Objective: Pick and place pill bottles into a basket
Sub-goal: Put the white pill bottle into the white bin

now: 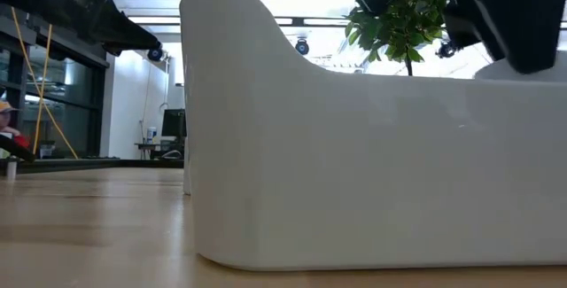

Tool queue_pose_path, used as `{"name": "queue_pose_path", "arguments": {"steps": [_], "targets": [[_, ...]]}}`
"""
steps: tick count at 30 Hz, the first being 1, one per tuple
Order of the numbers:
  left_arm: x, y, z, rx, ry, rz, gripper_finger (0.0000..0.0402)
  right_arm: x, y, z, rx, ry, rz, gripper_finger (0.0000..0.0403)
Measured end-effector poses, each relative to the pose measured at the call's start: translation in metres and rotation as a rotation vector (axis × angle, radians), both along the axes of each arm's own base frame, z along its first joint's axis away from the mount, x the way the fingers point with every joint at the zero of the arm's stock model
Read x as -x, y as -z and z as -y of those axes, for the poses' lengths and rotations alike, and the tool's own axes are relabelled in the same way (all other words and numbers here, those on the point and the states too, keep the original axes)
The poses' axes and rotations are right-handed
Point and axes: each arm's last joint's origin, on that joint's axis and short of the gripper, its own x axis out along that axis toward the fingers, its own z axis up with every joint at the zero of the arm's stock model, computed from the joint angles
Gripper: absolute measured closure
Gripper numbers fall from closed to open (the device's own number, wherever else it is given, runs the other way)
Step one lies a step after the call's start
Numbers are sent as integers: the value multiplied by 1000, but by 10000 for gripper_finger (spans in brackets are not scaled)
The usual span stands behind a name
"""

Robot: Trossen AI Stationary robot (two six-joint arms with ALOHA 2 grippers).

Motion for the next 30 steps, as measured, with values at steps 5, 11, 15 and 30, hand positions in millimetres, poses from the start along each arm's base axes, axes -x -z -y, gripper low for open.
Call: {"name": "queue_pose_path", "arguments": {"steps": [5, 11, 15, 30], "targets": [[0, 0, 0, 0, 0, 0, 277, -2, 0, 0, -10, -2, 14, 266], [0, 0, 0, 1, 0, 0, 277, -1, 1, 0, -9, -12, 15, 188], [0, 0, 0, 1, 0, 0, 277, -1, 1, 0, -5, -2, 13, 138], [0, 0, 0, 2, 0, 0, 277, -3, -28, 0, 9, -23, 16, 117]]}}
